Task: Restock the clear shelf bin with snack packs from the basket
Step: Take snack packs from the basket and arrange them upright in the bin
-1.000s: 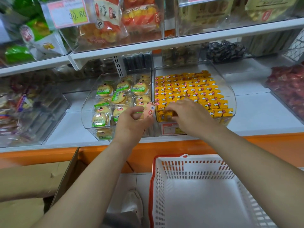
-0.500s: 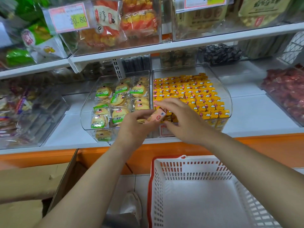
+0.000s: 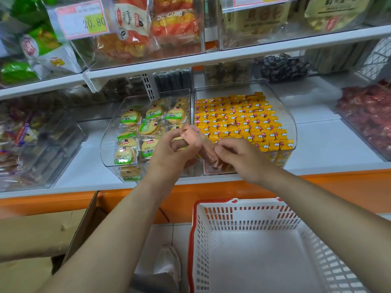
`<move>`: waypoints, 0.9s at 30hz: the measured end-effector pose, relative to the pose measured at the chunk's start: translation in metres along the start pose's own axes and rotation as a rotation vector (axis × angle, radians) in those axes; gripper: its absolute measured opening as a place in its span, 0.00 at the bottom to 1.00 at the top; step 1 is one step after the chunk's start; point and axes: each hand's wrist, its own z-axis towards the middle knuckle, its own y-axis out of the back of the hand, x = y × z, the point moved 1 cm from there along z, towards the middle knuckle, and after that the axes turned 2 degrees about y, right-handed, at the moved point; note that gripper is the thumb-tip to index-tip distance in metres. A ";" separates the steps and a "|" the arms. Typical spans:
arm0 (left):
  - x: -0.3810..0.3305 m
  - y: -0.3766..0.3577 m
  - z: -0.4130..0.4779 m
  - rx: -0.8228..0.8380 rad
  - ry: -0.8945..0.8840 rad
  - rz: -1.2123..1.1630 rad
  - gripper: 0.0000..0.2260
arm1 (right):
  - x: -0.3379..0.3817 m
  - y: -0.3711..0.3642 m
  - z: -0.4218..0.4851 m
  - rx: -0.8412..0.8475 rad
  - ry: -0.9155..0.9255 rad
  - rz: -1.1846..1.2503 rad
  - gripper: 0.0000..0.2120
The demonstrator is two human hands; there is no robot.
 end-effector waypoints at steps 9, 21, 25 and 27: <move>-0.004 -0.007 -0.002 -0.069 -0.076 0.150 0.26 | 0.009 0.001 0.003 -0.143 -0.110 0.462 0.10; 0.015 -0.003 0.008 -0.190 -0.300 0.647 0.12 | 0.011 0.021 0.018 -0.349 -0.019 0.295 0.09; 0.020 0.000 0.011 -0.223 -0.254 0.681 0.12 | 0.007 0.019 0.026 -0.362 -0.102 0.472 0.11; 0.019 -0.006 0.011 -0.174 -0.173 0.475 0.14 | 0.006 0.015 0.027 -0.346 -0.162 0.645 0.09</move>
